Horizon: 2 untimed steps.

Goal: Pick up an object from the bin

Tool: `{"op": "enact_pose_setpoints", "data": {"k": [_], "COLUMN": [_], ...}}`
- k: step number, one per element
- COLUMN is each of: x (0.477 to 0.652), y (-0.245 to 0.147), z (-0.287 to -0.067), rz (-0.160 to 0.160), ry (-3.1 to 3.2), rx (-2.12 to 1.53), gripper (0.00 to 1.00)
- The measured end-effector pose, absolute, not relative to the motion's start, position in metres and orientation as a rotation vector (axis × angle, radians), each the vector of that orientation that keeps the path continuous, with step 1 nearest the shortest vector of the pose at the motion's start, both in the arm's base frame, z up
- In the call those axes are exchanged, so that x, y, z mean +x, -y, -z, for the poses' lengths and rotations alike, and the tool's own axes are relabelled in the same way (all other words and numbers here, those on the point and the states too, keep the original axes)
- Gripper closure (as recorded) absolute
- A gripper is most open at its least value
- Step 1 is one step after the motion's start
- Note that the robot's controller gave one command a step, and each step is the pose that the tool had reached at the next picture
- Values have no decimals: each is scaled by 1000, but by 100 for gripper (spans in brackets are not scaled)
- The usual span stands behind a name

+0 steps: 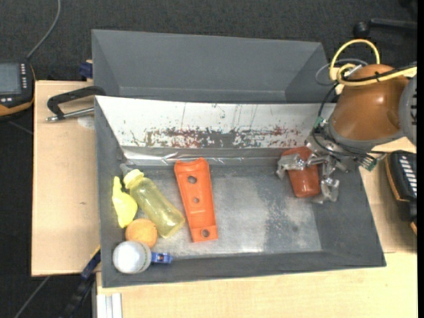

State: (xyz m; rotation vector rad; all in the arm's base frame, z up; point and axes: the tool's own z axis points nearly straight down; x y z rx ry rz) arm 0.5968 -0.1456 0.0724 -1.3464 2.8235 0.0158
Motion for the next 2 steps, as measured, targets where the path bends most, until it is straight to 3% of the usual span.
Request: {"op": "enact_pose_setpoints", "data": {"k": [1, 2], "x": [598, 589], "y": [145, 149], "z": [-73, -92], "rz": [-20, -18], "ry": [-2800, -2749], "rx": [-1390, -1479], "gripper": [0, 0]}}
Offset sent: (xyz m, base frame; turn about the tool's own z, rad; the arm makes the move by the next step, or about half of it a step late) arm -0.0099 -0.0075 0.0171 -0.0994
